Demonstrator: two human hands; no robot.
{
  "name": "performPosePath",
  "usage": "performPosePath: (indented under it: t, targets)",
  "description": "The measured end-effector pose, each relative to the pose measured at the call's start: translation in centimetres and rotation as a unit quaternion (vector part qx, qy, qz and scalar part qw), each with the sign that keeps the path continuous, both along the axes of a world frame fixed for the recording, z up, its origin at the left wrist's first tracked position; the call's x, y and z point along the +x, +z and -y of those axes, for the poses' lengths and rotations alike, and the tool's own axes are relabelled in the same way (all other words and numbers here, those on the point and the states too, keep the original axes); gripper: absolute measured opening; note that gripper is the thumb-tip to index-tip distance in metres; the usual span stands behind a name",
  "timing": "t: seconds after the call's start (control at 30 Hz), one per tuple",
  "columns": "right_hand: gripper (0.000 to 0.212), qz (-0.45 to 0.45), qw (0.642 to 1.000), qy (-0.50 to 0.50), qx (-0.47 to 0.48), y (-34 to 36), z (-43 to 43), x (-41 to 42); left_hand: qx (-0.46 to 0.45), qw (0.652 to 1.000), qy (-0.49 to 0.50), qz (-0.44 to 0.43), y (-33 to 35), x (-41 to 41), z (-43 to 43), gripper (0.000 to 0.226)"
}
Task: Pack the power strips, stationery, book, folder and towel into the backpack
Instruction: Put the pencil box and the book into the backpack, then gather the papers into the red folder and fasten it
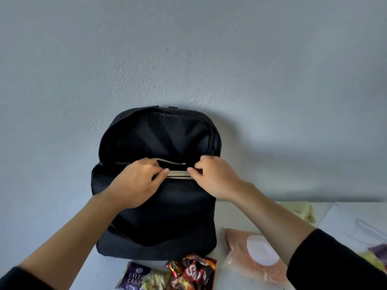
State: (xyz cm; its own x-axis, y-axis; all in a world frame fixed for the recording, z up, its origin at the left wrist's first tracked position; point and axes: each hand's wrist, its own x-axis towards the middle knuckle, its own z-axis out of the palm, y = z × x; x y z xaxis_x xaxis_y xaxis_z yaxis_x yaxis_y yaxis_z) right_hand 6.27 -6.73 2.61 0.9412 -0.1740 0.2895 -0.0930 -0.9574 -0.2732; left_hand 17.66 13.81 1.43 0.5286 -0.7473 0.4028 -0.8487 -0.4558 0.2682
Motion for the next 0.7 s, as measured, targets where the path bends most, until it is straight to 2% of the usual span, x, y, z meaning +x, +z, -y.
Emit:
performPosePath:
  t: [0.1, 0.2, 0.3, 0.37, 0.47, 0.53, 0.6, 0.7]
  targets:
    - [0.049, -0.031, 0.999, 0.001, -0.013, 1.0, -0.4, 0.2, 0.016, 1.0, -0.011, -0.008, 0.7, 0.0, -0.1, 0.072]
    - [0.039, 0.008, 1.0, -0.014, -0.026, 0.4, -1.0, -0.2, 0.037, 0.999, -0.018, 0.009, 1.2, -0.8, -0.4, 0.068]
    - [0.029, 0.064, 0.993, -0.027, 0.098, -1.9, -0.6, -1.0, 0.035, 0.997, -0.019, 0.065, 1.4, -2.2, -0.1, 0.06]
    - [0.032, 0.068, 0.982, -0.011, 0.173, -3.0, -0.3, -1.9, 0.024, 0.997, -0.003, 0.074, 1.4, -3.1, 0.6, 0.056]
    - [0.038, 0.083, 0.972, 0.021, 0.219, -3.7, -0.2, -3.2, -0.028, 0.998, -0.022, 0.043, 1.1, -4.6, 1.4, 0.034]
    - [0.032, 0.125, 0.964, 0.035, 0.231, -3.5, -0.2, -3.7, -0.062, 0.994, -0.073, 0.052, 0.5, -5.8, 2.0, 0.022]
    - [0.021, 0.185, 0.951, 0.043, 0.242, -3.3, 0.1, -4.6, -0.093, 0.989, -0.108, 0.032, 0.1, -7.1, 3.0, 0.021]
    - [0.016, 0.243, 0.917, 0.052, 0.312, -3.1, 0.2, -7.0, -0.153, 0.978, -0.137, -0.019, -0.1, -9.2, 4.9, 0.021]
